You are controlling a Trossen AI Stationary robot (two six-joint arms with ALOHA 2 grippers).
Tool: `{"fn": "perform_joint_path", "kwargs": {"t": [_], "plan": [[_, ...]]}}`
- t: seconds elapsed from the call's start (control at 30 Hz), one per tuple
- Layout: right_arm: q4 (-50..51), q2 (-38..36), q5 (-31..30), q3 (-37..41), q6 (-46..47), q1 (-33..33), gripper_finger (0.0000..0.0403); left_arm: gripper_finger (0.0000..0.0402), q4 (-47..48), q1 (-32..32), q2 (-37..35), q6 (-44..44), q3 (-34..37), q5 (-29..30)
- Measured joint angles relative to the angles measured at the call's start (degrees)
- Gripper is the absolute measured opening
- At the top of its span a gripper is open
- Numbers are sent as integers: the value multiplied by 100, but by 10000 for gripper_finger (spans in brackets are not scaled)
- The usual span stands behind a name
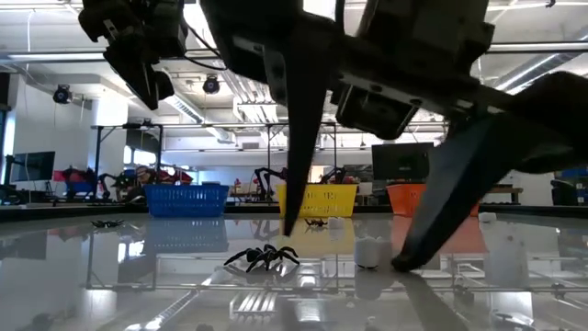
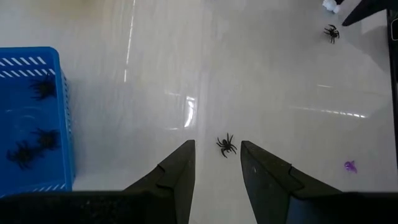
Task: Sort Halloween decoration
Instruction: Put the white skeleton toy into the yellow basket
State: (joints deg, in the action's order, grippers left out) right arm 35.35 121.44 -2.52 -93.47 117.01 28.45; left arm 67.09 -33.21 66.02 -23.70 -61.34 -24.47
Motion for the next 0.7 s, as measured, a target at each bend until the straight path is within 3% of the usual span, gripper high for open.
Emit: {"fn": "perform_joint_path", "kwargs": {"t": [0.3,0.7], "plan": [[1196,298,6,-570,-139,-11,217,111,22,2,0,20,0,-2],[1238,306,9,-523,-228,-75,138,111,28,2,0,20,0,-4]]}}
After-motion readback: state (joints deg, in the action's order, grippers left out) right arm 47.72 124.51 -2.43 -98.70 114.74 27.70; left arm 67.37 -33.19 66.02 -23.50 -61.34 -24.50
